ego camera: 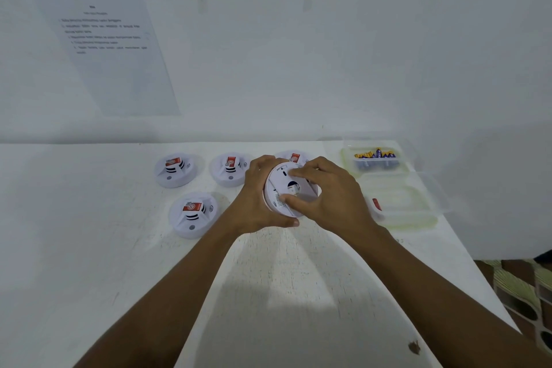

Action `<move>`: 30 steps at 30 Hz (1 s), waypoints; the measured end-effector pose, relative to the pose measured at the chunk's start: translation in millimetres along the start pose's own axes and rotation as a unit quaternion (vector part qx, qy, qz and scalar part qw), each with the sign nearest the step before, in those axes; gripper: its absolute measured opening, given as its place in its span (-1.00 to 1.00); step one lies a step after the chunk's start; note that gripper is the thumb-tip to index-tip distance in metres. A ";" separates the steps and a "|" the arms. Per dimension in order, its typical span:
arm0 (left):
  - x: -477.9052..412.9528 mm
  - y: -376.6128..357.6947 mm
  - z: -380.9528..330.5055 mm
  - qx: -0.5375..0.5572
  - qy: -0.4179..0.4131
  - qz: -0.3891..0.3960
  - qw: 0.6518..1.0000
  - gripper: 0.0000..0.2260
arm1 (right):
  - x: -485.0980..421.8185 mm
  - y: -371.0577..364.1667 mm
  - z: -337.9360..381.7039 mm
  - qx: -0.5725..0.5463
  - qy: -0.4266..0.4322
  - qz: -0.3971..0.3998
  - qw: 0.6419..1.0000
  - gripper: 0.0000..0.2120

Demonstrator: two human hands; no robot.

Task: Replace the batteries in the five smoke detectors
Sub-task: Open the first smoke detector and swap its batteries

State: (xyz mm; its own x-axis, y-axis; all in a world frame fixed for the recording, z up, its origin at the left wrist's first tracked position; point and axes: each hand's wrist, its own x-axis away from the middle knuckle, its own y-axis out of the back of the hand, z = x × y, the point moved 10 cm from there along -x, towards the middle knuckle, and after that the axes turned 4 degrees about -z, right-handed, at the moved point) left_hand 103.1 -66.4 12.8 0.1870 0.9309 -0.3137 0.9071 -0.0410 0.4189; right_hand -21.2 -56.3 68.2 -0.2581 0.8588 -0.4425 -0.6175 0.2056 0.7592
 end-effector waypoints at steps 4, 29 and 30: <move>-3.9 3.3 -3.1 -0.017 -0.020 -0.015 1.000 -0.13 | -4.2 -0.3 1.7 -0.009 -0.002 0.009 1.000 -0.44; -13.0 15.8 -9.4 -0.038 0.005 -0.050 0.998 -0.21 | -4.0 -34.9 -36.1 -0.393 -0.247 0.069 0.883 -0.63; -12.7 16.1 -9.9 -0.049 0.001 -0.054 0.997 -0.22 | -5.4 -31.4 -34.0 -0.380 -0.237 0.059 0.892 -0.60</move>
State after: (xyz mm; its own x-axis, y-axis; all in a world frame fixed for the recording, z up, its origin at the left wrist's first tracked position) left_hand 111.7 -75.3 31.9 0.0900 0.9287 -0.3598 0.8805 0.0946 0.4644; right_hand -25.7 -83.4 30.5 -0.1227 0.9924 0.0084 -0.9786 -0.1224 0.1657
